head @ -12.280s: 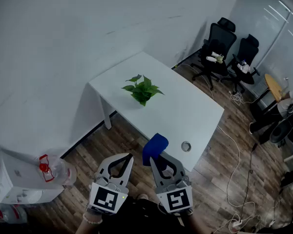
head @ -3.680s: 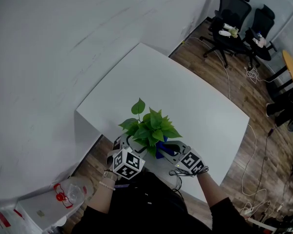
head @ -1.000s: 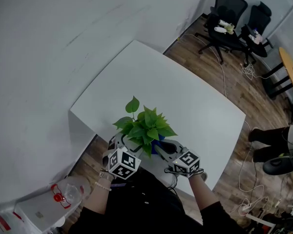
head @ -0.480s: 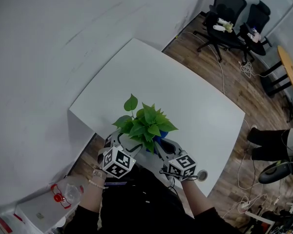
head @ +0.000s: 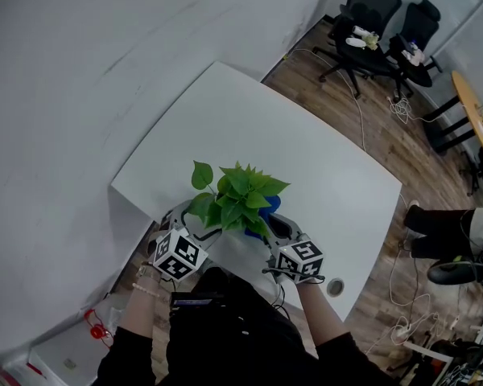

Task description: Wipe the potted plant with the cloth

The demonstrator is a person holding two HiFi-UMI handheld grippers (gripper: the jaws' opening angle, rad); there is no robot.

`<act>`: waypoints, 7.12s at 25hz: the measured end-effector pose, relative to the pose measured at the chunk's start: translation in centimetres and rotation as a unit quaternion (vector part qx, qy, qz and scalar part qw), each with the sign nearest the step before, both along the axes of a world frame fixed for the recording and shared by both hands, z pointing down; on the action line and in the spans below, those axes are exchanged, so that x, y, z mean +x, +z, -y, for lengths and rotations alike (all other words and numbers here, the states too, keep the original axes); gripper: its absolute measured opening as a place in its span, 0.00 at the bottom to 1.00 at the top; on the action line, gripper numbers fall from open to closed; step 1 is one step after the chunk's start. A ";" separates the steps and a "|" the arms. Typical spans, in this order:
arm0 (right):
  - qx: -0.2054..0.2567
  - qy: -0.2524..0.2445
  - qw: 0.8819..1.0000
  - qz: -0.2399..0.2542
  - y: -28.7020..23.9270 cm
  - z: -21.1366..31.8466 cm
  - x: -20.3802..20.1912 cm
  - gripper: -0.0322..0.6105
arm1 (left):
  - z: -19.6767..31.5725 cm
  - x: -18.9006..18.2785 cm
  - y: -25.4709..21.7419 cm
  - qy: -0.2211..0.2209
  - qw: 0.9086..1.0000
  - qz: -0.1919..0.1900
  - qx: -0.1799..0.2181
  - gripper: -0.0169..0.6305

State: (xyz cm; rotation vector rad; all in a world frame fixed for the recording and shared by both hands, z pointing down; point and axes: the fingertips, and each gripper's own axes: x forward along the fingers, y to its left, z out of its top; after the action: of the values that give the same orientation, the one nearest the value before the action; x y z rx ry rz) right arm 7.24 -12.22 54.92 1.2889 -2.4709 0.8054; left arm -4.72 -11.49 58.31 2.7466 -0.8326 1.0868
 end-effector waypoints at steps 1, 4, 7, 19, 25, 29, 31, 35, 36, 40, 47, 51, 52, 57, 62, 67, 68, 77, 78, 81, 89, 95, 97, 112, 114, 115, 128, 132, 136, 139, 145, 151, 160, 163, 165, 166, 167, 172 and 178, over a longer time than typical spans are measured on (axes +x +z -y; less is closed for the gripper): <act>0.000 -0.003 1.000 -0.005 0.1 0.4 -0.1 0.17 | 0.5 -0.1 -0.1 0.006 1.000 -0.002 0.002 0.60; 0.002 -0.020 1.000 -0.021 0.0 0.7 -0.5 0.17 | 0.9 -0.1 -0.6 0.030 1.000 -0.006 0.003 0.60; 0.009 -0.044 0.998 -0.042 -0.1 0.5 -0.3 0.17 | 0.4 0.4 -0.9 0.057 0.998 -0.008 -0.002 0.60; 0.009 -0.011 0.997 -0.074 0.0 4.1 0.3 0.17 | 3.0 -2.2 2.8 0.050 0.997 -0.020 -0.057 0.60; -0.007 0.047 0.996 -0.071 0.1 2.1 1.4 0.17 | 5.2 -1.5 1.6 0.091 0.993 -0.034 -0.061 0.61; -0.013 0.046 0.996 -0.072 -0.2 0.5 0.8 0.17 | 5.8 -0.6 0.2 0.152 0.987 -0.019 -0.054 0.63; -0.008 0.042 0.996 -0.073 -0.3 0.8 0.3 0.17 | 6.0 -0.2 -0.4 0.180 0.982 -0.020 -0.045 0.63; 0.015 -0.004 0.995 -0.101 -0.4 1.7 0.7 0.17 | 5.2 1.3 -0.5 0.226 0.973 -0.019 -0.034 0.63; 0.021 -0.025 0.993 -0.113 -0.5 2.0 1.0 0.17 | 5.0 1.7 -0.6 0.232 0.972 -0.021 -0.036 0.63; 0.039 -0.116 0.978 -0.166 -0.4 3.4 1.5 0.17 | 4.1 2.9 -0.9 0.242 0.969 -0.036 -0.042 0.63; 0.055 -0.197 0.963 -0.177 -1.2 4.5 0.2 0.17 | 3.0 4.3 -1.7 0.232 0.972 -0.035 0.006 0.63; 0.052 -0.192 0.964 -0.176 -0.6 4.9 0.0 0.17 | 3.5 4.1 -1.2 0.196 0.980 -0.034 0.017 0.62; 0.050 -0.190 0.965 -0.173 -0.4 4.9 -0.1 0.17 | 3.6 4.1 -1.1 0.184 0.982 -0.035 0.018 0.62; 0.038 -0.155 0.976 -0.150 0.0 2.9 0.4 0.17 | 2.5 4.7 -1.4 0.118 0.992 -0.042 0.015 0.61; 0.030 -0.120 0.984 -0.130 0.8 1.6 0.7 0.17 | 3.0 5.7 -1.3 0.063 0.997 -0.042 0.008 0.60; 0.032 -0.112 0.985 -0.130 1.6 -1.7 -0.9 0.17 | 2.1 5.9 -1.1 0.021 0.999 -0.040 0.001 0.59; 0.034 -0.112 0.984 -0.131 1.8 -2.6 -1.4 0.17 | 1.6 5.8 -1.0 0.016 0.999 -0.040 -0.001 0.59; 0.046 -0.176 0.976 -0.119 2.8 -7.1 -6.9 0.17 | 0.4 6.0 -0.8 -0.003 0.999 -0.037 -0.007 0.58; 0.047 -0.179 0.976 -0.118 2.8 -7.2 -7.0 0.17 | 0.3 6.0 -0.7 -0.004 0.999 -0.037 -0.007 0.58; 0.046 -0.171 0.978 -0.113 2.6 -7.0 -6.1 0.17 | 0.1 5.8 -0.8 -0.007 0.999 -0.039 -0.006 0.57; 0.031 -0.083 0.991 -0.103 1.7 -4.4 -0.6 0.17 | -0.1 5.5 -0.9 0.005 0.999 -0.038 -0.012 0.56; 0.040 -0.066 0.989 -0.123 0.3 -1.5 3.7 0.17 | -0.2 5.0 -1.1 0.033 0.999 -0.035 -0.018 0.56; 0.050 -0.072 0.986 -0.142 -0.2 0.1 5.2 0.17 | -0.2 4.9 -1.1 0.043 0.998 -0.035 -0.019 0.56; 0.091 -0.339 0.908 -0.229 -1.4 5.8 -0.2 0.17 | -0.7 4.7 -1.3 0.034 0.998 -0.036 -0.036 0.54; 0.089 -0.357 0.899 -0.237 -0.8 5.3 -0.7 0.17 | -0.6 4.6 -1.3 0.032 0.998 -0.036 -0.037 0.54; 0.087 -0.361 0.897 -0.238 -0.5 4.9 -0.7 0.17 | -0.7 4.6 -1.3 0.030 0.998 -0.036 -0.038 0.54; 0.039 -0.234 0.956 -0.173 1.4 -0.2 0.0 0.17 | -0.4 4.5 -1.5 0.025 0.999 -0.032 -0.035 0.53; 0.030 -0.173 0.972 -0.155 1.4 -2.0 -0.5 0.17 | -0.5 4.5 -1.6 0.021 0.999 -0.032 -0.036 0.53; 0.020 -0.152 0.977 -0.144 1.4 -3.9 -1.7 0.17 | -0.7 4.7 -1.6 0.012 0.999 -0.035 -0.036 0.53; 0.017 -0.141 0.980 -0.142 1.5 -4.6 -2.5 0.17 | -0.6 4.8 -1.5 0.007 0.999 -0.037 -0.034 0.53; 0.020 -0.143 0.980 -0.138 2.0 -5.3 -4.1 0.17 | -0.4 5.2 -1.1 -0.005 0.999 -0.039 -0.031 0.53; 0.029 -0.157 0.978 -0.137 1.6 -5.7 -5.2 0.17 | -0.2 5.6 -1.2 -0.022 0.999 -0.041 -0.024 0.53; 0.018 -0.102 0.985 -0.139 1.9 -5.1 -3.2 0.17 | -0.4 5.7 -1.2 -0.030 0.998 -0.045 -0.023 0.53; 0.012 -0.072 0.986 -0.152 2.0 -4.6 -1.5 0.17 | -0.5 5.8 -1.3 -0.028 0.998 -0.046 -0.020 0.53; 0.011 -0.048 0.986 -0.157 2.0 -4.1 -0.2 0.17 | -0.6 5.6 -1.2 -0.022 0.999 -0.046 -0.018 0.53; 0.012 -0.034 0.987 -0.159 1.9 -3.8 0.5 0.17 | -0.7 5.4 -1.3 -0.019 0.999 -0.046 -0.016 0.53; 0.013 -0.020 0.987 -0.161 1.6 -3.6 1.2 0.17 | -0.8 5.1 -1.5 -0.017 0.999 -0.046 -0.014 0.53; 0.031 0.040 0.982 -0.182 -0.4 -3.3 4.6 0.17 | -1.0 2.1 -3.1 -0.036 0.998 -0.042 0.010 0.53; 0.073 0.072 0.973 -0.205 -4.4 -3.0 7.2 0.17 | -0.5 -1.5 -7.6 -0.096 0.992 -0.063 0.057 0.53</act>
State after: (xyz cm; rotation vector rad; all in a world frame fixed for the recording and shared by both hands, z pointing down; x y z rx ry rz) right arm 14.49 -9.23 50.54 1.5220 -2.1556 0.3418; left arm -6.23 -10.98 50.71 2.7197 -1.1435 0.8464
